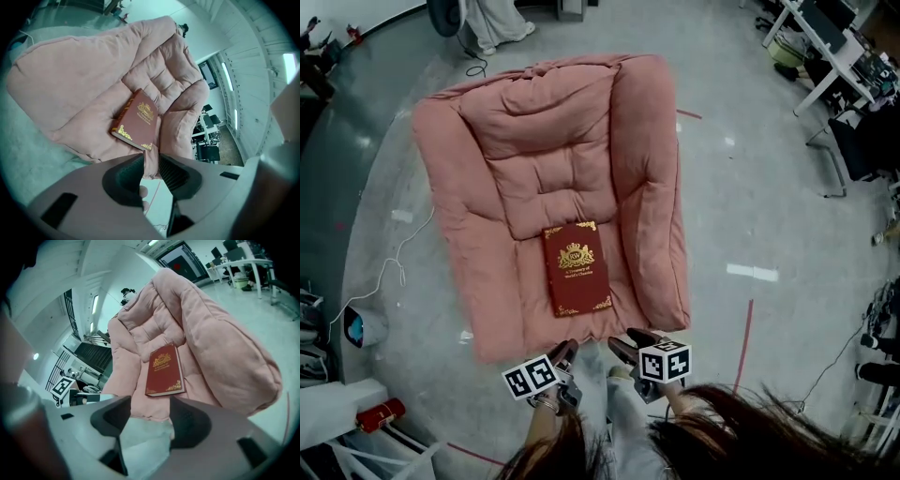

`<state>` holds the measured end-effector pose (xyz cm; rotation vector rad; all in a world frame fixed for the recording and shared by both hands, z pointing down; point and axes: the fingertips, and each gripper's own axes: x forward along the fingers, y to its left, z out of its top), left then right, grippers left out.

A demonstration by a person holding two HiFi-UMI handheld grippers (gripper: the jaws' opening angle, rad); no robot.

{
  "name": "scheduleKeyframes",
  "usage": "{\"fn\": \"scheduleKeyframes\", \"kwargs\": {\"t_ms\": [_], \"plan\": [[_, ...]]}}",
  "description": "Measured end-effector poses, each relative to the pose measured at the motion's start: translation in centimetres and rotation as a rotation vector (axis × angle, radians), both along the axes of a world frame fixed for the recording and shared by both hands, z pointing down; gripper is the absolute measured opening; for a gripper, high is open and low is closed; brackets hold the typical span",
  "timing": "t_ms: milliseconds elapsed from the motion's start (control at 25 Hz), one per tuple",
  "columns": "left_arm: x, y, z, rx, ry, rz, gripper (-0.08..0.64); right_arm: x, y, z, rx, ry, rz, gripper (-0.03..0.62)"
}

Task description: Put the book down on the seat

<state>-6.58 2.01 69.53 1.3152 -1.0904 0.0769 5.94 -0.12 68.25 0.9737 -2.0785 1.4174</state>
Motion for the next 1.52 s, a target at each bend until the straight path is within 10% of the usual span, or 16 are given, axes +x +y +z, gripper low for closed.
{"fn": "scheduleKeyframes", "kwargs": {"t_ms": [1520], "plan": [[5.2,9.3,-19.7,0.333,-0.044,-0.057,0.000,5.1,9.4,-17.1,0.278,-0.083,-0.045,0.067]]}}
